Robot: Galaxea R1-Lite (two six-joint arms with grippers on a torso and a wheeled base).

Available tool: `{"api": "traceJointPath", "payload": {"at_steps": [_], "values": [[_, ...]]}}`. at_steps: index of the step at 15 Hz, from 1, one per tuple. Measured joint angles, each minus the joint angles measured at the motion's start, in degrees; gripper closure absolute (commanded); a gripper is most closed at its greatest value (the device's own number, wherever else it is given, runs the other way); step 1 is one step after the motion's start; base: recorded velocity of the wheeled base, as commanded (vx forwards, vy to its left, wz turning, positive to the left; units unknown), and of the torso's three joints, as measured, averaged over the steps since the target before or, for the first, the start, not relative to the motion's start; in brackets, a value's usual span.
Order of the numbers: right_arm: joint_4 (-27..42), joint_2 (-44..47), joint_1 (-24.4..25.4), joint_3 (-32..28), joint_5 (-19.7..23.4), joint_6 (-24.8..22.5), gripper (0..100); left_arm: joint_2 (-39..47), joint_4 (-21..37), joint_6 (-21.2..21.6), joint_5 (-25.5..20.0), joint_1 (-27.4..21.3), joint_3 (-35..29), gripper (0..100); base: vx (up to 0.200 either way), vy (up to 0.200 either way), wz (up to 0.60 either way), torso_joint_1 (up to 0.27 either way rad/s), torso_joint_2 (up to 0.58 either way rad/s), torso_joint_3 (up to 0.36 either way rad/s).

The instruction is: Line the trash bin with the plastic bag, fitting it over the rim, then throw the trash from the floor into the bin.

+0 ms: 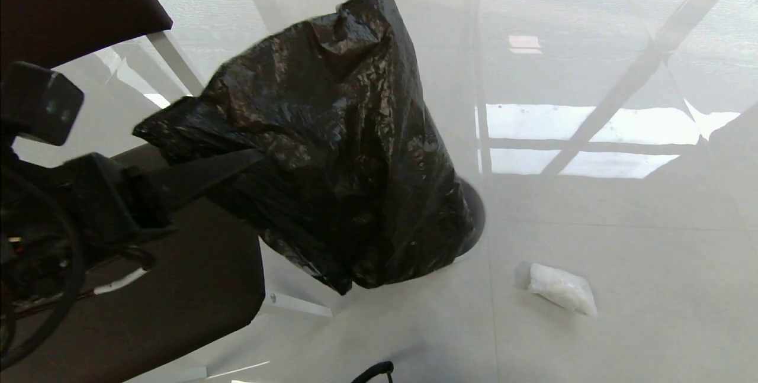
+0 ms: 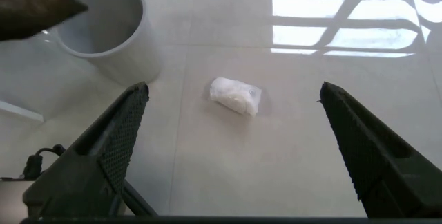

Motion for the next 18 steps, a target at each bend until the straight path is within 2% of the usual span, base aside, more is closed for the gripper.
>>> {"api": "traceJointPath", "payload": {"at_steps": [1,3,6,9,16,18], "values": [[0.0,0.0,0.0,0.0,0.0,0.0,0,0.8,1.8,1.9,4.3,-4.9,-0.8,100,0.000,0.000,0.00,0.000,0.00,0.000],[0.0,0.0,0.0,0.0,0.0,0.0,0,2.3,3.9,4.5,10.0,-12.9,-3.8,100,0.000,0.000,0.00,0.000,0.00,0.000],[0.0,0.0,0.0,0.0,0.0,0.1,0,6.3,5.6,10.7,16.1,-18.6,-6.7,100,0.000,0.000,0.00,0.000,0.00,0.000],[0.0,0.0,0.0,0.0,0.0,0.1,0,11.0,5.7,14.1,20.5,-21.0,-7.9,100,0.000,0.000,0.00,0.000,0.00,0.000],[0.0,0.0,0.0,0.0,0.0,0.1,0,15.8,4.0,15.5,23.3,-22.7,-10.5,100,0.000,0.000,0.00,0.000,0.00,0.000],[0.0,0.0,0.0,0.0,0.0,0.2,0,16.8,0.9,15.6,23.4,-22.7,-10.1,100,0.000,0.000,0.00,0.000,0.00,0.000]]}}
